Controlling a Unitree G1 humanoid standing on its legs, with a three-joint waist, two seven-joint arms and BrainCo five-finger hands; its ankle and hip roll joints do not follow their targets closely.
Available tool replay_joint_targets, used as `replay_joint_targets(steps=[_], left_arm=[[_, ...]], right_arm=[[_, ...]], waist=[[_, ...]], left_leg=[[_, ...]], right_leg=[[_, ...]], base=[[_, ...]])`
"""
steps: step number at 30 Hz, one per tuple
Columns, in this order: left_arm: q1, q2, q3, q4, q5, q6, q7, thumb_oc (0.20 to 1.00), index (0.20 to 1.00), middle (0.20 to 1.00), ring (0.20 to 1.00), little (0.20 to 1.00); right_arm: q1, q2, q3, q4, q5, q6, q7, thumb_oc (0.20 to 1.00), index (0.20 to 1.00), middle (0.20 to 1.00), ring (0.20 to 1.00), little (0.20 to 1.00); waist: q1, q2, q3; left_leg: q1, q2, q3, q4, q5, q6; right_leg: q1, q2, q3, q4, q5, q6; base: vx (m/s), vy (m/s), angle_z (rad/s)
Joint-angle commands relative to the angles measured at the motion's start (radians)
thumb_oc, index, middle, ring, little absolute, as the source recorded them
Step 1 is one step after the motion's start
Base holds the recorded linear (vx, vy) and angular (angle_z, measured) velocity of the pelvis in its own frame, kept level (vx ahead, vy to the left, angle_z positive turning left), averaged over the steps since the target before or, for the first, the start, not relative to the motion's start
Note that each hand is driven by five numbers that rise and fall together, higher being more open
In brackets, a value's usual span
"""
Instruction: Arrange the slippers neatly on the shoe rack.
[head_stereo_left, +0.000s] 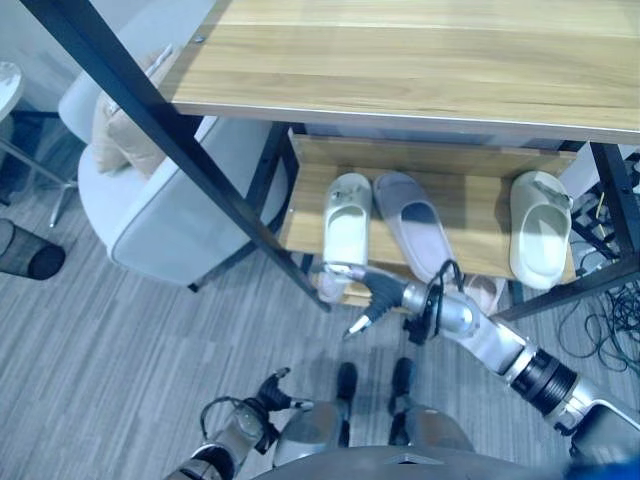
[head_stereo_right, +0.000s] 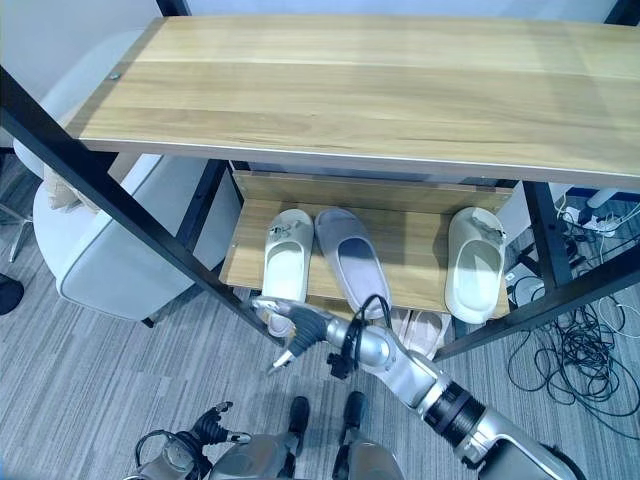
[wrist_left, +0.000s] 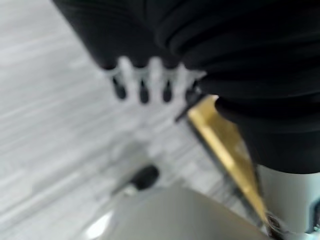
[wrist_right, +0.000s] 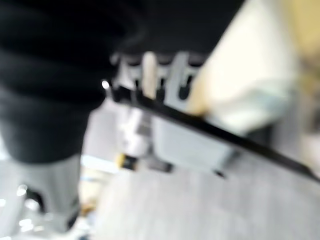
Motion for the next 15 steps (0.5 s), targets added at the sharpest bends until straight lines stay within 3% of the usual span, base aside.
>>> replay_joint_targets(steps=[1,3,4,7,10,11,15], left_arm=[[-0.028,-0.031,-0.067,0.059,0.008,-0.013,0.024,1.0,1.0,1.0,1.0,1.0],[-0.026,-0.032,-0.07,0.061,0.007,-0.014,0.031,1.0,1.0,1.0,1.0,1.0],[-0.024,-0.037,-0.073,0.059,0.0,-0.016,0.04,1.0,1.0,1.0,1.0,1.0],[-0.019,-0.033,-0.071,0.047,-0.009,-0.017,0.049,1.0,1.0,1.0,1.0,1.0],[0.003,-0.025,-0.073,0.011,-0.007,-0.024,0.045,1.0,1.0,1.0,1.0,1.0],[0.011,-0.018,-0.082,-0.001,-0.006,-0.025,0.041,1.0,1.0,1.0,1.0,1.0],[0.02,-0.002,-0.078,0.0,0.005,-0.027,0.04,1.0,1.0,1.0,1.0,1.0]], right_arm=[[-0.014,-0.02,-0.033,-0.105,-0.014,-0.084,-0.094,1.0,1.0,1.0,1.0,1.0],[-0.006,-0.019,-0.049,-0.101,-0.035,-0.087,-0.121,1.0,1.0,1.0,1.0,1.0],[-0.004,-0.021,-0.09,-0.077,-0.124,-0.091,-0.201,1.0,1.0,1.0,1.0,1.0],[-0.018,-0.022,-0.123,-0.054,-0.223,-0.088,-0.272,1.0,1.0,1.0,1.0,1.0],[-0.061,-0.084,-0.212,-0.011,-0.397,-0.073,-0.39,1.0,1.0,1.0,1.0,1.0],[-0.077,-0.086,-0.258,0.019,-0.387,-0.064,-0.441,1.0,1.0,1.0,1.0,1.0],[-0.122,-0.112,-0.299,0.051,-0.407,-0.053,-0.477,1.0,1.0,1.0,1.0,1.0]], waist=[[0.007,-0.025,0.001],[0.006,-0.026,0.0],[0.003,-0.027,-0.003],[0.007,-0.027,-0.004],[0.017,-0.026,-0.006],[0.023,-0.025,-0.007],[0.036,-0.028,-0.006]], left_leg=[[-0.043,0.099,0.012,0.018,-0.028,-0.052],[-0.041,0.099,0.013,0.018,-0.03,-0.052],[-0.039,0.1,0.014,0.017,-0.033,-0.05],[-0.039,0.099,0.014,0.017,-0.035,-0.048],[-0.048,0.098,0.007,0.015,-0.035,-0.045],[-0.053,0.096,0.002,0.015,-0.035,-0.043],[-0.063,0.094,-0.007,0.016,-0.037,-0.041]], right_leg=[[0.044,-0.079,0.025,0.088,-0.15,0.116],[0.045,-0.079,0.025,0.089,-0.15,0.116],[0.046,-0.079,0.024,0.088,-0.151,0.117],[0.045,-0.079,0.026,0.088,-0.15,0.118],[0.04,-0.08,0.019,0.083,-0.149,0.119],[0.039,-0.08,0.015,0.08,-0.147,0.119],[0.033,-0.08,0.012,0.08,-0.147,0.12]], base=[[0.05,0.002,-0.01],[0.04,0.002,-0.03],[0.03,0.008,-0.03],[0.03,0.008,-0.03],[0.03,0.006,-0.01],[0.01,0.011,0.05],[0.0,0.001,0.01]])
